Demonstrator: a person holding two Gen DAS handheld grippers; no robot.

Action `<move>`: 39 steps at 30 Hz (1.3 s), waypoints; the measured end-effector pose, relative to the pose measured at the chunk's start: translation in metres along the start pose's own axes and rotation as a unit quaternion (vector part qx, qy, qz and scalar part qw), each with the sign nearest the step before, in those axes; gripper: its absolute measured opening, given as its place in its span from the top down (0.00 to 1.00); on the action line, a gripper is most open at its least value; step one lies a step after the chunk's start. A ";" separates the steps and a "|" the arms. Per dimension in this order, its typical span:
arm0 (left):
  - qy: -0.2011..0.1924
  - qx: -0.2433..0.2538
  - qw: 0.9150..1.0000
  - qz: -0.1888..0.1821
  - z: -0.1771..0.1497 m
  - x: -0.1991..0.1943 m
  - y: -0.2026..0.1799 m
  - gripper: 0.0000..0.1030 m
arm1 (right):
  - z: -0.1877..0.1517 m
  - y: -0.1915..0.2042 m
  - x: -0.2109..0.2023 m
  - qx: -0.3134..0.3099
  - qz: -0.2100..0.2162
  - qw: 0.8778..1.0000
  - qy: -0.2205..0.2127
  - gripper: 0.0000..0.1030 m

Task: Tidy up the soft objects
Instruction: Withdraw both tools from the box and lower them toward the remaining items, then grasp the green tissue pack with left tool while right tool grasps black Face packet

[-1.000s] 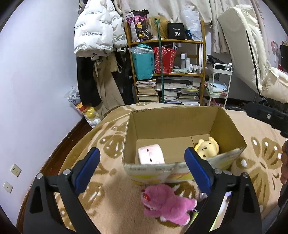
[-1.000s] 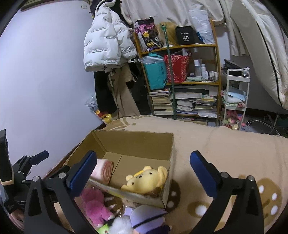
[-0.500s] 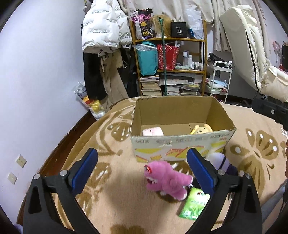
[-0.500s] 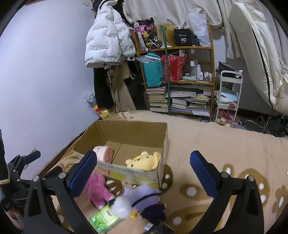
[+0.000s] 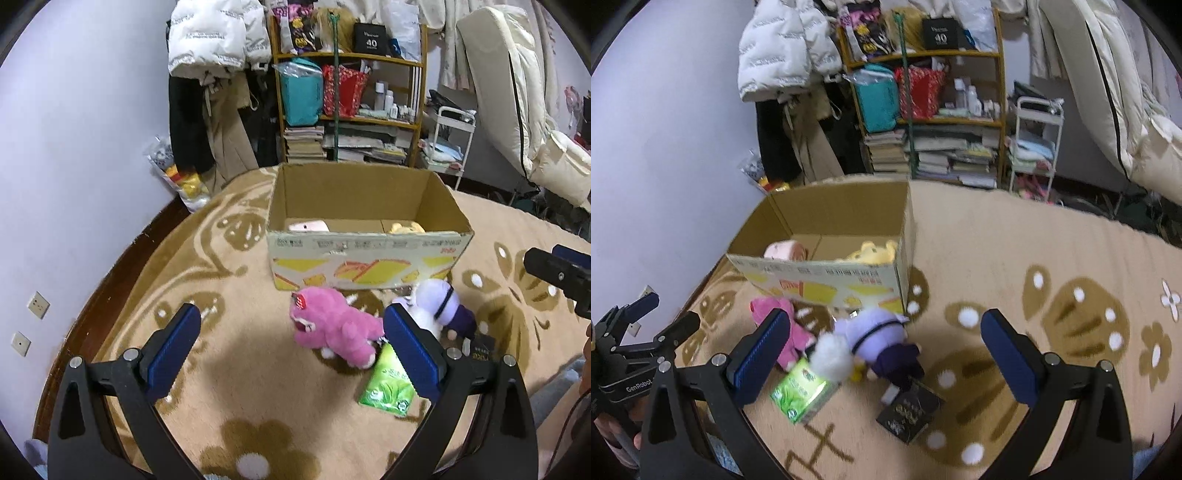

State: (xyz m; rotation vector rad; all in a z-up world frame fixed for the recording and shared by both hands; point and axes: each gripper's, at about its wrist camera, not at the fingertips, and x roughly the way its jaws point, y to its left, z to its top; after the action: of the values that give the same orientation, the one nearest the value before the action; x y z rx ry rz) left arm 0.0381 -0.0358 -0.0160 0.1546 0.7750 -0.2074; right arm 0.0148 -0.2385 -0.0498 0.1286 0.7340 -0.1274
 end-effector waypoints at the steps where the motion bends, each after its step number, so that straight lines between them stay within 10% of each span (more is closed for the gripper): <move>1: 0.004 0.002 1.000 -0.003 -0.001 0.001 -0.001 0.05 | -0.001 -0.002 0.002 0.003 0.000 1.000 0.008 0.00; 39: 0.167 0.123 0.976 -0.058 -0.046 0.090 -0.080 0.05 | -0.064 -0.043 0.104 0.107 0.009 0.959 0.264 0.12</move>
State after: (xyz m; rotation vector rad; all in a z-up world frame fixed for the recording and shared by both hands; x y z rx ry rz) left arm 0.0506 -0.1152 -0.1168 0.3855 1.0946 -0.3955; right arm 0.0419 -0.2781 -0.1701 0.3858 1.2523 -0.1572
